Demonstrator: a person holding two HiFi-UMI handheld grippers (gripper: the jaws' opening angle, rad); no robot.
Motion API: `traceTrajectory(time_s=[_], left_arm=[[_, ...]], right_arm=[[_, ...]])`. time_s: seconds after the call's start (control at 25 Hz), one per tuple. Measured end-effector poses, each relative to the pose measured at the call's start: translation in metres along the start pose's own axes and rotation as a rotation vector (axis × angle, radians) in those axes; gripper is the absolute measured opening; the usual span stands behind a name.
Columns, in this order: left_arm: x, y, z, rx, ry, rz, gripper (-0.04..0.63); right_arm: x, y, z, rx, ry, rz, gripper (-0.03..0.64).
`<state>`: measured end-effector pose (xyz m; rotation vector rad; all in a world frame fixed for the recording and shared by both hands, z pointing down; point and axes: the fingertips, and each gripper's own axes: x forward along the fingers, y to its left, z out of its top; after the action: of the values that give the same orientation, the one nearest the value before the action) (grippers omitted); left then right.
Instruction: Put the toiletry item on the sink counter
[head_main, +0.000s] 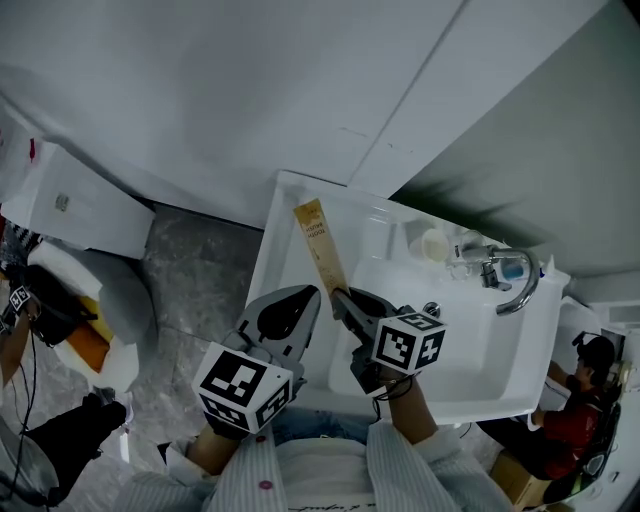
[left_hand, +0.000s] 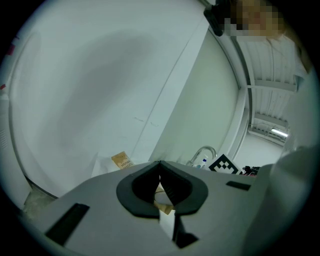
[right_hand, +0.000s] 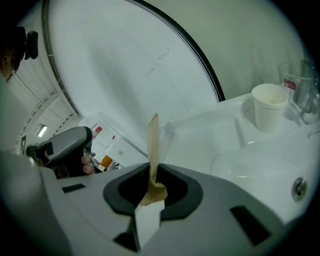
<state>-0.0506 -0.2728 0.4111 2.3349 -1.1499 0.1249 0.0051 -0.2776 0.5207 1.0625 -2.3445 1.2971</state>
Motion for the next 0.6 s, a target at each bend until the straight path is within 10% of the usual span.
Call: traceTrajectory(time_s=[0.6], left_arm=[[0.015, 0.008, -0.015, -0.018, 0.035, 0.002, 0.017]], right_arm=[[0.032, -0.041, -0.028, 0.094, 0.082, -0.040, 0.060]])
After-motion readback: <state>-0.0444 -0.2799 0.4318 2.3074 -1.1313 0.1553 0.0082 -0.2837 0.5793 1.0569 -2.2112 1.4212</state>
